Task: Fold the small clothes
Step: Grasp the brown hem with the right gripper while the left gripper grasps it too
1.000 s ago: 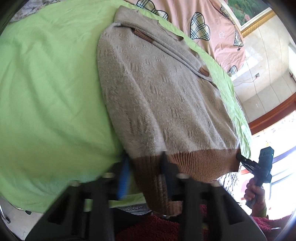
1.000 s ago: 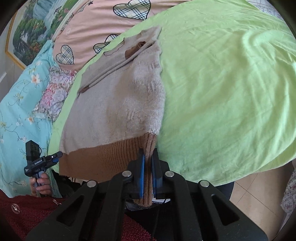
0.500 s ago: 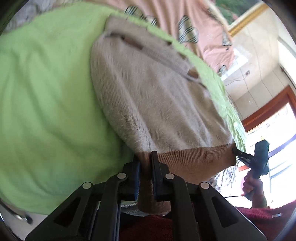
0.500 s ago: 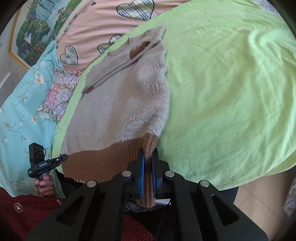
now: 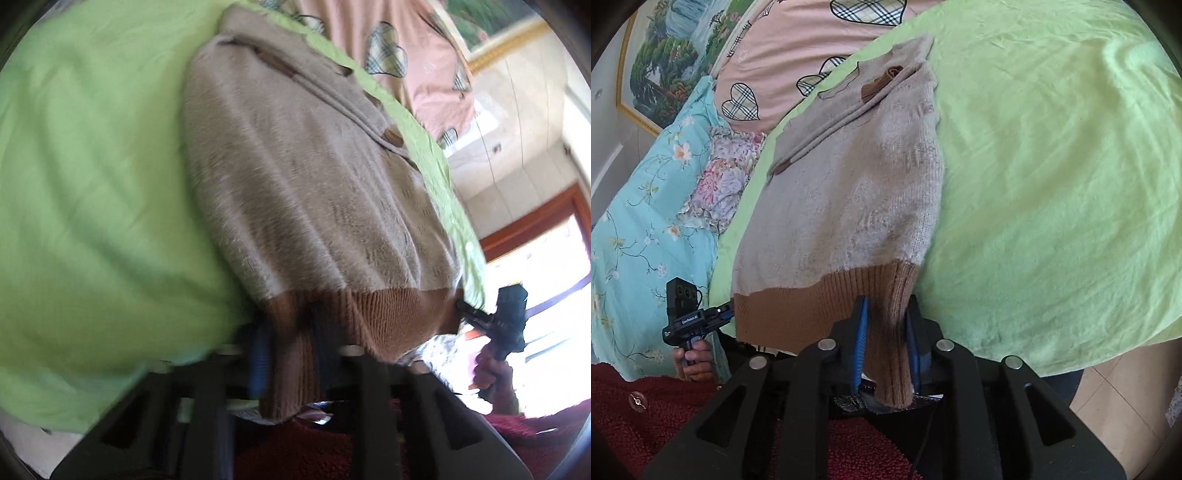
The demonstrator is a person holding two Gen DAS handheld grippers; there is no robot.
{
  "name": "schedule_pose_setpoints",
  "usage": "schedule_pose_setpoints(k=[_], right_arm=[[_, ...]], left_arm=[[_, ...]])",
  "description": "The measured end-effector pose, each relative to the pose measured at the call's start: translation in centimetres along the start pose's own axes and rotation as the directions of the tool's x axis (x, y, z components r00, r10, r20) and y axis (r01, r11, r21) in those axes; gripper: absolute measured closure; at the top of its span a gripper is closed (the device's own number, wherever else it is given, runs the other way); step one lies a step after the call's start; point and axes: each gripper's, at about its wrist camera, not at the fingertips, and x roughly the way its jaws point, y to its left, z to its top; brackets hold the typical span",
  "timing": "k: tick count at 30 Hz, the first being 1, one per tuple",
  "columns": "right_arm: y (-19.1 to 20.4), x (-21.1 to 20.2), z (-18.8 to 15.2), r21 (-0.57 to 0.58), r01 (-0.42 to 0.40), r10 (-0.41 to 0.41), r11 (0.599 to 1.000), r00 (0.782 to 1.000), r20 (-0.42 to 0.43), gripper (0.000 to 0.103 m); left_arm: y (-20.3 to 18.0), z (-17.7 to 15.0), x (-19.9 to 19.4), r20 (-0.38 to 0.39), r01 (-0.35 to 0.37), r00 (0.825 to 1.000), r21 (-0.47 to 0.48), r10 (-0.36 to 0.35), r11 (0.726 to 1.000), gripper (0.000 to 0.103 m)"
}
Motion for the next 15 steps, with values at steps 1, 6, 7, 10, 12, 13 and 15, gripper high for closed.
schedule_pose_setpoints(k=[1, 6, 7, 10, 12, 13, 15], right_arm=[[0.2, 0.0, 0.0, -0.013, 0.015, -0.015, 1.000, 1.000, 0.002, 0.088], [-1.3, -1.3, -0.5, 0.035, 0.004, -0.005, 0.999, 1.000, 0.007, 0.096], [-1.5, -1.3, -0.6, 0.042, -0.005, 0.005, 0.999, 1.000, 0.004, 0.096], [-0.8, -1.2, -0.3, 0.037, -0.051, 0.050, 0.998, 0.999, 0.010, 0.096], [0.1, -1.7, 0.4, 0.020, -0.111, 0.110, 0.994, 0.993, 0.041, 0.096], [0.5, -2.1, 0.8, 0.014, -0.136, 0.134, 0.991, 0.989, 0.059, 0.096], [1.0, -2.7, 1.7, -0.006, -0.153, 0.153, 0.988, 0.985, 0.085, 0.096]], left_arm=[[-0.4, 0.0, -0.1, 0.009, -0.028, 1.000, 0.023, 0.027, 0.999, 0.097], [1.3, -0.9, -2.6, 0.078, -0.082, 0.993, -0.016, 0.083, 0.997, 0.098], [1.7, -1.0, -2.7, 0.077, -0.072, 0.994, -0.033, 0.075, 0.997, 0.098], [1.0, -0.9, -3.7, 0.106, -0.055, 0.993, -0.028, 0.058, 0.998, 0.098], [0.0, -0.5, -4.7, 0.140, -0.034, 0.990, -0.008, 0.035, 0.999, 0.098], [-0.4, -0.1, -5.1, 0.155, -0.021, 0.988, -0.004, 0.021, 1.000, 0.098], [-0.9, 0.9, -5.6, 0.182, -0.002, 0.983, -0.002, 0.003, 1.000, 0.098]])
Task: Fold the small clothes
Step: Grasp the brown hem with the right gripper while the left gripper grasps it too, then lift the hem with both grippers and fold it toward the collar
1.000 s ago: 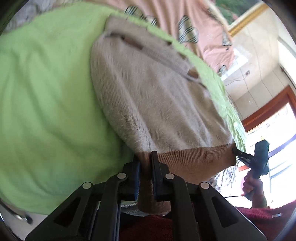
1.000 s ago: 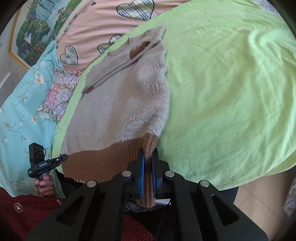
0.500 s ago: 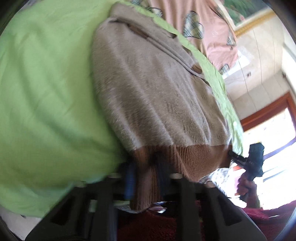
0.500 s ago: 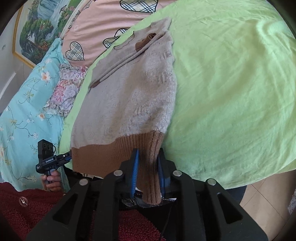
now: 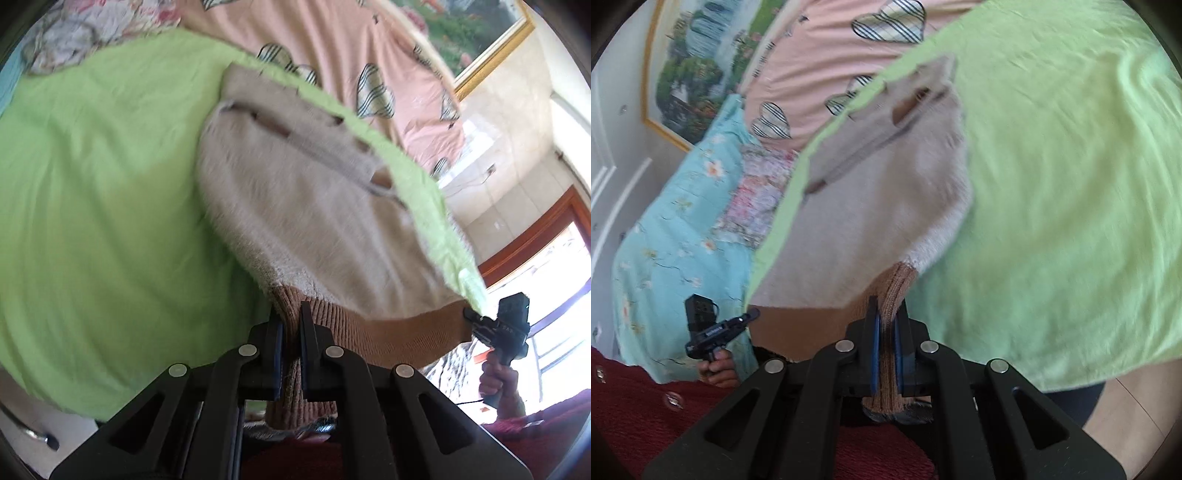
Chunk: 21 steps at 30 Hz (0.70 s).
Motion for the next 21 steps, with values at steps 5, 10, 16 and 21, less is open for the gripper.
schedule_pose_setpoints(k=[5, 10, 16, 21], right_arm=[[2.0, 0.4, 3.3, -0.062, -0.014, 0.017, 0.998, 0.999, 0.051, 0.096], [3.6, 1.8, 8.6, -0.107, -0.041, 0.057, 0.993, 0.988, 0.144, 0.096], [4.3, 4.3, 16.2, -0.131, 0.012, 0.019, 0.991, 0.971, 0.236, 0.096], [3.2, 7.6, 22.6, -0.111, 0.077, -0.045, 0.991, 0.963, 0.265, 0.096]], left_arm=[[-1.6, 4.3, -0.1, 0.089, 0.032, 0.995, 0.029, -0.034, 0.999, 0.098], [-3.1, 10.6, 0.8, 0.212, 0.034, 0.976, 0.059, -0.046, 0.998, 0.098], [-3.9, 18.2, 3.0, 0.310, 0.003, 0.950, 0.087, -0.030, 0.996, 0.098], [-3.9, 23.7, 6.9, 0.309, -0.044, 0.951, 0.116, 0.006, 0.992, 0.098]])
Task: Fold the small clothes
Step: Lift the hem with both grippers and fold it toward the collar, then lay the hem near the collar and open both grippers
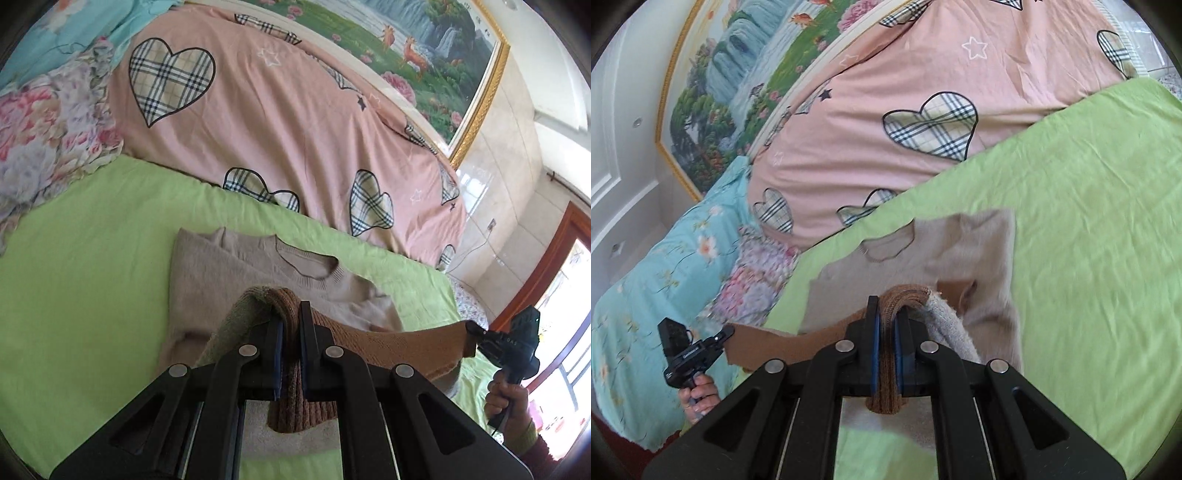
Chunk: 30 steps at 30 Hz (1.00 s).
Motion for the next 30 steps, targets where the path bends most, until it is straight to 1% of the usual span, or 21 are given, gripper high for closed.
schedule_pose_setpoints(k=[4, 7, 11, 14, 18, 20, 22, 24, 25, 26, 27, 28, 30], right_arm=[[-1.5, 4.3, 3.0, 0.004, 0.057, -0.056, 0.998, 0.998, -0.011, 0.096], [-2.7, 7.4, 4.4, 0.015, 0.095, -0.095, 0.995, 0.995, -0.032, 0.096], [-4.8, 10.7, 5.4, 0.034, 0.146, -0.144, 0.989, 0.988, -0.059, 0.096], [-6.3, 13.1, 5.6, 0.049, 0.179, -0.174, 0.983, 0.981, -0.088, 0.096], [-7.4, 15.2, 5.3, 0.040, 0.220, -0.213, 0.975, 0.968, -0.132, 0.096], [-7.8, 16.1, 5.1, 0.030, 0.236, -0.228, 0.971, 0.960, -0.164, 0.096], [-8.2, 16.4, 4.9, 0.038, 0.238, -0.228, 0.971, 0.958, -0.176, 0.094], [-8.1, 15.9, 4.8, 0.044, 0.227, -0.216, 0.973, 0.960, -0.179, 0.091], [-7.9, 15.2, 4.7, 0.045, 0.228, -0.217, 0.973, 0.961, -0.172, 0.088], [-7.6, 14.2, 4.6, 0.039, 0.238, -0.229, 0.971, 0.961, -0.154, 0.078], [-7.0, 13.1, 4.6, 0.024, 0.238, -0.234, 0.971, 0.964, -0.128, 0.066], [-6.4, 12.0, 4.5, 0.004, 0.242, -0.240, 0.970, 0.966, -0.098, 0.062], [-4.8, 10.5, 4.1, -0.045, 0.237, -0.240, 0.970, 0.969, -0.065, 0.060]], left_arm=[[1.7, 2.3, 5.1, -0.032, -0.028, 0.999, -0.011, 0.028, 1.000, 0.098], [3.1, 3.6, 8.5, -0.057, -0.054, 0.997, -0.018, 0.053, 0.998, 0.098], [5.3, 4.7, 13.0, -0.103, -0.090, 0.991, -0.033, 0.087, 0.995, 0.098], [6.4, 4.9, 15.7, -0.137, -0.116, 0.985, -0.041, 0.109, 0.992, 0.098], [7.6, 4.6, 18.4, -0.178, -0.140, 0.975, -0.050, 0.129, 0.989, 0.097], [8.0, 4.2, 19.3, -0.203, -0.150, 0.970, -0.056, 0.136, 0.987, 0.096], [8.3, 3.8, 19.6, -0.237, -0.157, 0.962, -0.071, 0.137, 0.985, 0.094], [8.2, 3.3, 18.9, -0.254, -0.160, 0.958, -0.077, 0.136, 0.984, 0.089], [7.8, 3.1, 18.2, -0.256, -0.155, 0.957, -0.069, 0.133, 0.985, 0.084], [7.3, 2.8, 17.3, -0.257, -0.149, 0.958, -0.057, 0.130, 0.987, 0.078], [6.7, 2.3, 16.4, -0.259, -0.141, 0.958, -0.042, 0.125, 0.989, 0.075], [5.8, 1.7, 15.4, -0.263, -0.124, 0.958, -0.028, 0.112, 0.992, 0.071], [3.9, 0.4, 14.3, -0.267, -0.079, 0.961, -0.001, 0.076, 0.997, 0.070]])
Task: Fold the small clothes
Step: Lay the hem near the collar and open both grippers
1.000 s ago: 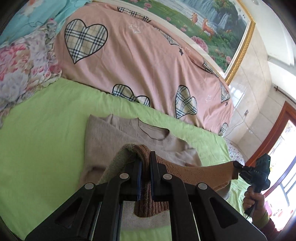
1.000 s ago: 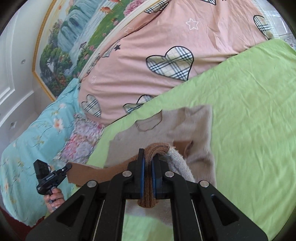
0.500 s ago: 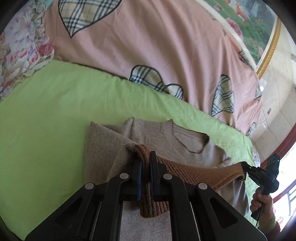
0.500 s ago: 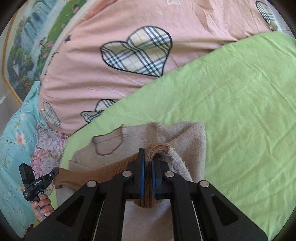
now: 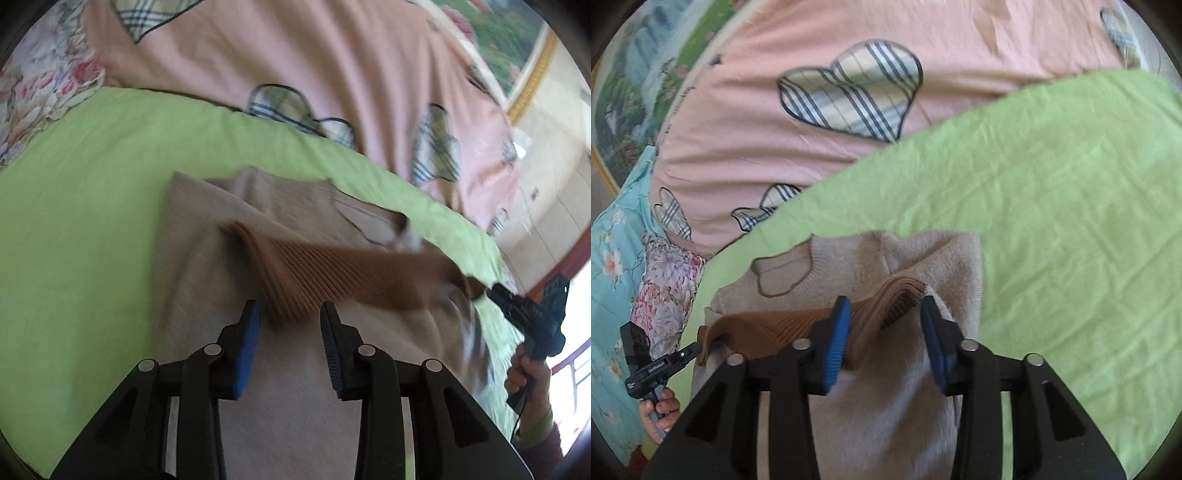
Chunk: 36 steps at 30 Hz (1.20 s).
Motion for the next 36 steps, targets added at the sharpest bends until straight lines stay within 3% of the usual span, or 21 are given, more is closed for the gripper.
schedule_pose_setpoints(k=[2, 3, 6, 9, 12, 13, 15, 16, 17, 18, 20, 21, 22, 25, 28, 32, 34, 36], right_arm=[[2.5, -0.6, -1.2, -0.087, -0.101, 0.097, 0.991, 0.994, -0.043, 0.059], [4.2, -0.1, -2.0, -0.149, -0.162, 0.146, 0.976, 0.983, -0.110, 0.059], [10.0, 3.0, -5.0, -0.346, -0.296, 0.188, 0.890, 0.931, -0.314, 0.059], [11.7, 6.7, -5.9, -0.383, -0.319, 0.145, 0.867, 0.896, -0.419, 0.059], [10.3, 10.5, -4.6, -0.330, -0.307, 0.135, 0.893, 0.880, -0.455, 0.063], [9.4, 11.5, -3.6, -0.326, -0.267, 0.108, 0.907, 0.895, -0.433, 0.063], [7.2, 12.8, -1.8, -0.330, -0.137, 0.010, 0.934, 0.933, -0.361, 0.064], [6.1, 13.2, -1.4, -0.308, -0.096, -0.016, 0.947, 0.939, -0.343, 0.064], [4.7, 13.5, -0.6, -0.260, -0.061, -0.027, 0.964, 0.946, -0.322, 0.071], [3.3, 13.5, 0.0, -0.199, -0.053, -0.011, 0.979, 0.951, -0.309, 0.087], [1.5, 13.3, 0.8, -0.119, -0.024, -0.010, 0.993, 0.962, -0.274, 0.100], [0.9, 12.8, 1.0, -0.099, 0.010, -0.033, 0.995, 0.972, -0.233, 0.098], [0.2, 12.2, 1.2, -0.079, 0.053, -0.068, 0.995, 0.979, -0.195, 0.098], [-1.1, 11.0, 1.1, 0.017, 0.027, -0.023, 1.000, 0.986, -0.168, 0.098], [-0.8, 8.9, 0.7, 0.018, 0.031, -0.028, 0.999, 0.989, -0.144, 0.095], [0.8, 5.8, -0.4, 0.013, -0.031, 0.033, 0.999, 0.989, -0.147, 0.094], [1.6, 4.5, -1.9, -0.011, -0.041, 0.038, 0.999, 0.985, -0.166, 0.090], [1.3, 2.9, -3.9, -0.013, -0.038, 0.035, 0.999, 0.981, -0.190, 0.073]], left_arm=[[-3.0, -1.4, 0.6, -0.048, 0.075, 0.996, 0.065, -0.072, 0.995, 0.070], [-4.4, -1.8, 1.3, -0.082, 0.101, 0.992, 0.096, -0.093, 0.990, 0.070], [-7.8, -2.1, 3.9, -0.151, 0.137, 0.982, 0.180, -0.110, 0.974, 0.069], [-9.0, -1.3, 7.0, -0.198, 0.091, 0.979, 0.261, -0.039, 0.961, 0.068], [-7.5, 0.9, 8.9, -0.188, 0.060, 0.982, 0.274, -0.007, 0.960, 0.070], [-6.4, 2.0, 9.1, -0.175, 0.042, 0.984, 0.256, 0.003, 0.966, 0.076], [-4.2, 4.0, 9.3, -0.133, -0.037, 0.989, 0.222, 0.068, 0.974, 0.078], [-2.5, 5.1, 9.3, -0.116, -0.070, 0.989, 0.180, 0.092, 0.981, 0.085], [-1.2, 5.8, 9.2, -0.108, -0.075, 0.990, 0.146, 0.091, 0.986, 0.092], [0.0, 6.4, 9.1, -0.099, -0.078, 0.991, 0.114, 0.089, 0.990, 0.096], [2.5, 7.2, 8.6, -0.086, -0.041, 0.995, 0.034, 0.044, 0.999, 0.101], [3.2, 7.3, 8.1, -0.062, -0.040, 0.997, 0.006, 0.040, 0.999, 0.099], [3.9, 7.3, 7.5, -0.032, -0.086, 0.996, -0.013, 0.086, 0.996, 0.102], [5.5, 6.5, 6.1, -0.006, -0.067, 0.998, -0.092, 0.067, 0.993, 0.101], [5.6, 5.9, 5.2, 0.004, -0.090, 0.996, -0.105, 0.091, 0.990, 0.100], [6.0, 4.5, 3.4, -0.001, -0.125, 0.992, -0.121, 0.126, 0.985, 0.095], [5.5, 3.6, 2.0, 0.005, -0.126, 0.992, -0.124, 0.128, 0.984, 0.088], [5.1, 2.1, 0.5, 0.003, -0.132, 0.991, -0.118, 0.134, 0.984, 0.085]])
